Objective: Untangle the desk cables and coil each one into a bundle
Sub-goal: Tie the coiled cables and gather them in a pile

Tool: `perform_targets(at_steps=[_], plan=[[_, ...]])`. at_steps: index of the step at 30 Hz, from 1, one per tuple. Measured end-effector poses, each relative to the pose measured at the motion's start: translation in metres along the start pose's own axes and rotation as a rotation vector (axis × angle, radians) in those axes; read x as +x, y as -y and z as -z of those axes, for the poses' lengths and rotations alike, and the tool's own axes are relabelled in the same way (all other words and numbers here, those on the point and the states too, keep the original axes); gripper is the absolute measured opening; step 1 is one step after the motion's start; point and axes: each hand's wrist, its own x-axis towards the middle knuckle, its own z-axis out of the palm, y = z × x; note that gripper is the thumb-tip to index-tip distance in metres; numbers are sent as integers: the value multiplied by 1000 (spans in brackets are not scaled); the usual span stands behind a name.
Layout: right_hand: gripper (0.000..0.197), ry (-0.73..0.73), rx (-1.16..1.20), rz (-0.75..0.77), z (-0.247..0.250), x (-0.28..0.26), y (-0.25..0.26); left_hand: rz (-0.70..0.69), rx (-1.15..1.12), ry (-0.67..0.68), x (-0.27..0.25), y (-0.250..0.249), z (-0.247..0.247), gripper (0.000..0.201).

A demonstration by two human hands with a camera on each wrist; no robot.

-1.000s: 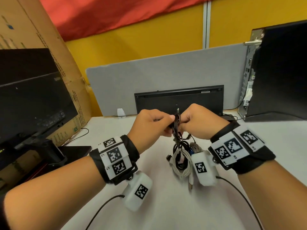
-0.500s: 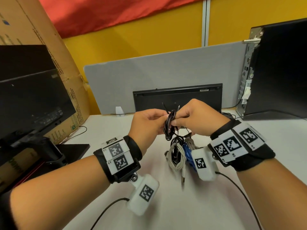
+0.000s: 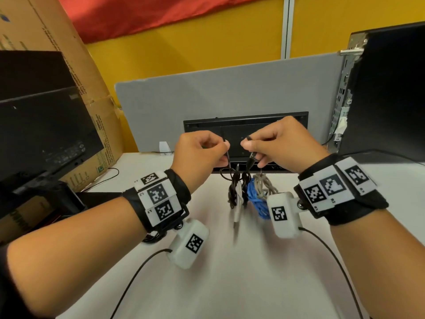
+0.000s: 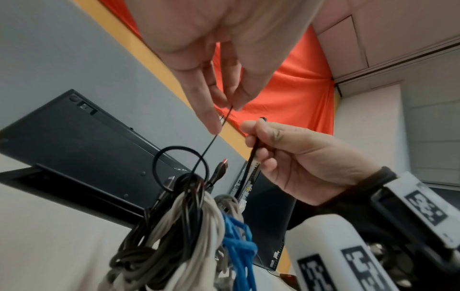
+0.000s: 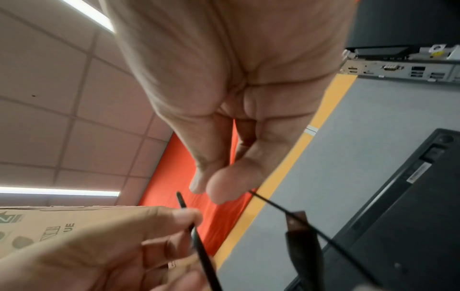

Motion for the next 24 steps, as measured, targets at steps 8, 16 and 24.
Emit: perform_targets(at_steps=[8, 16, 24], plan=[[9, 160, -46, 103, -9, 1, -9, 11, -102, 157, -8, -10, -2, 6], [6, 247, -93, 110, -14, 5, -15, 161, 532, 396, 16, 28, 53, 7], [9, 244, -168, 113, -20, 5, -14, 558, 1331, 761, 22, 56, 104, 43]])
